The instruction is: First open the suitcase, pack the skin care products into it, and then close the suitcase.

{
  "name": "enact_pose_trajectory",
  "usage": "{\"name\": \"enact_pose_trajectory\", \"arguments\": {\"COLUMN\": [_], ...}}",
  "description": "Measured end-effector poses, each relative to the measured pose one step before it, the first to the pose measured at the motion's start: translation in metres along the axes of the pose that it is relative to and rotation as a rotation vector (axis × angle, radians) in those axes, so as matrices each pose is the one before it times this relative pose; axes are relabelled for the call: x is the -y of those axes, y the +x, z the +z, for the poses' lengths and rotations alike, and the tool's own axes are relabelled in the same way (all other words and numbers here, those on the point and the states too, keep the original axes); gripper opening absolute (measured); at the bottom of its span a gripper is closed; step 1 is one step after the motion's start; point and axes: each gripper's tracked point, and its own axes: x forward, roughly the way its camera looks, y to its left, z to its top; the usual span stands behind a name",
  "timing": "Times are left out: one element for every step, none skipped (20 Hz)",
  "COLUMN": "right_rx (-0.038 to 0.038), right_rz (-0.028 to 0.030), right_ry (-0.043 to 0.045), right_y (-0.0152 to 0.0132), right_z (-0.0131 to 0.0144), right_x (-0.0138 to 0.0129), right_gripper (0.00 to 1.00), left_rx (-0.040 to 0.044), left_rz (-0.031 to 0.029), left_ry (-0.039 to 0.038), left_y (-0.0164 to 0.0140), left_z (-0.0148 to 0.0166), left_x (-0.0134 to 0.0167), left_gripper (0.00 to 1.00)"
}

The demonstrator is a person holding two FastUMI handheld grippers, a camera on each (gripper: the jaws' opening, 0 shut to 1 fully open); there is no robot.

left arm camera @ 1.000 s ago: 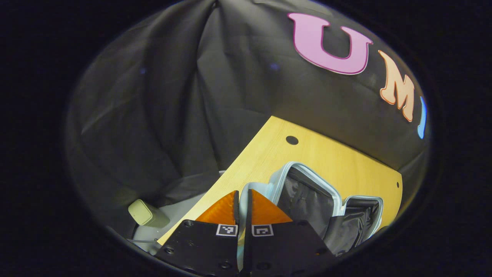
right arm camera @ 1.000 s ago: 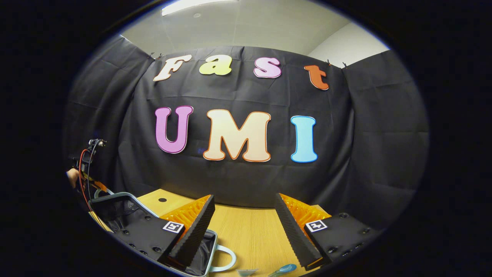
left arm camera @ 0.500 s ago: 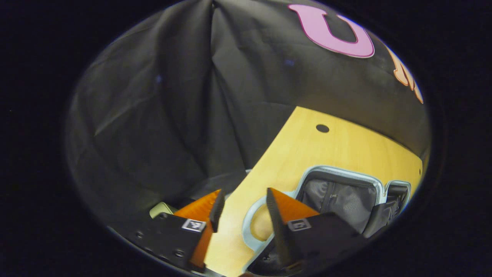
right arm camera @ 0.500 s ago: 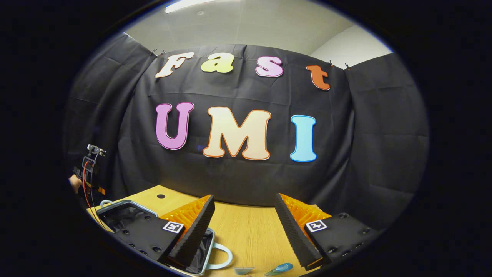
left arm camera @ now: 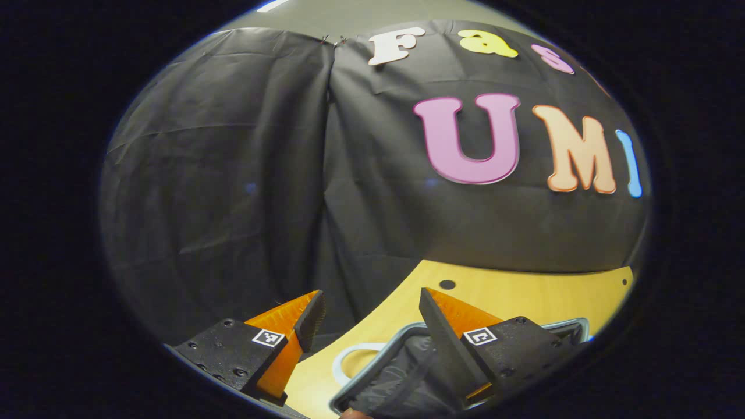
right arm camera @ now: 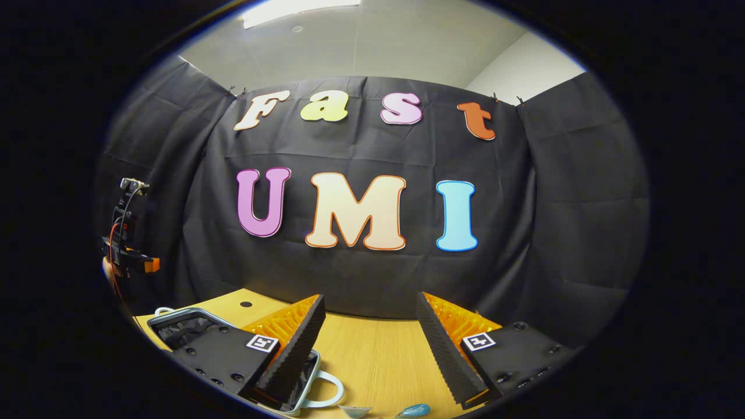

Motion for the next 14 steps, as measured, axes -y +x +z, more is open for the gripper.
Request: {"name": "enact_pose_trajectory", "arguments": {"right_rx": [0.00871, 0.00712, 0.00776, 0.01010, 0.01176, 0.00662, 0.00428, -0.00107, -0.00661, -0.00944, -0.00841, -0.00681, -0.00432, -0.00268], "right_rz": [0.00400, 0.00051, 0.00134, 0.00272, 0.00123, 0.00150, 0.00378, 0.00413, 0.00410, 0.00385, 0.00432, 0.00447, 0.00388, 0.00163], "right_ry": [0.00304, -0.00057, -0.00206, -0.00049, 0.00169, 0.00476, 0.00638, 0.00477, 0.00111, -0.00076, -0.00076, 0.00018, 0.00107, 0.00072], "right_y": [-0.00169, -0.00094, -0.00184, -0.00159, -0.00204, -0.00117, -0.00257, -0.00254, -0.00268, -0.00239, -0.00274, -0.00280, -0.00291, -0.00269], "right_z": [0.00179, 0.00198, 0.00038, 0.00223, 0.00137, 0.00079, -0.00130, -0.00173, -0.00392, -0.00412, -0.00360, -0.00189, -0.00205, -0.00097], "right_x": [0.00497, 0.00625, 0.00674, 0.00632, 0.00610, 0.00694, 0.00531, 0.00466, 0.00541, 0.00523, 0.00527, 0.00532, 0.00593, 0.00593], "right_gripper": [0.99, 0.99, 0.99, 0.99, 0.99, 0.99, 0.99, 0.98, 0.98, 0.98, 0.98, 0.98, 0.98, 0.99], "left_rx": [0.01309, 0.01583, 0.01559, 0.01475, 0.01153, 0.00403, -0.00453, -0.01023, -0.00642, -0.00709, -0.00562, -0.00395, -0.01279, -0.01427], "left_rz": [-0.02339, -0.02268, -0.02886, -0.02846, -0.03167, -0.03197, -0.02549, -0.02976, -0.03218, -0.03201, -0.03070, -0.02527, -0.02637, -0.02847], "left_ry": [-0.00763, -0.01151, -0.01074, -0.00525, 0.00552, 0.01148, 0.01272, 0.00670, -0.00191, -0.00378, -0.00271, -0.00058, -0.00424, -0.00747], "left_y": [-0.01347, -0.01410, -0.01292, -0.00991, -0.00608, -0.00395, -0.00530, -0.00429, -0.00457, -0.00466, -0.00397, -0.00178, -0.00118, -0.00052], "left_z": [0.00833, 0.00914, 0.00929, 0.00494, 0.00456, -0.00211, -0.00245, -0.00560, -0.00334, -0.00380, -0.00205, -0.00291, -0.00435, -0.00732], "left_x": [0.00721, 0.00909, 0.01434, 0.02219, 0.02222, 0.02179, 0.01786, 0.01753, 0.02081, 0.02026, 0.02074, 0.01659, 0.01767, 0.01877], "left_gripper": [0.96, 0.95, 0.95, 0.95, 0.95, 0.96, 0.96, 0.95, 0.96, 0.95, 0.95, 0.95, 0.96, 0.95]}}
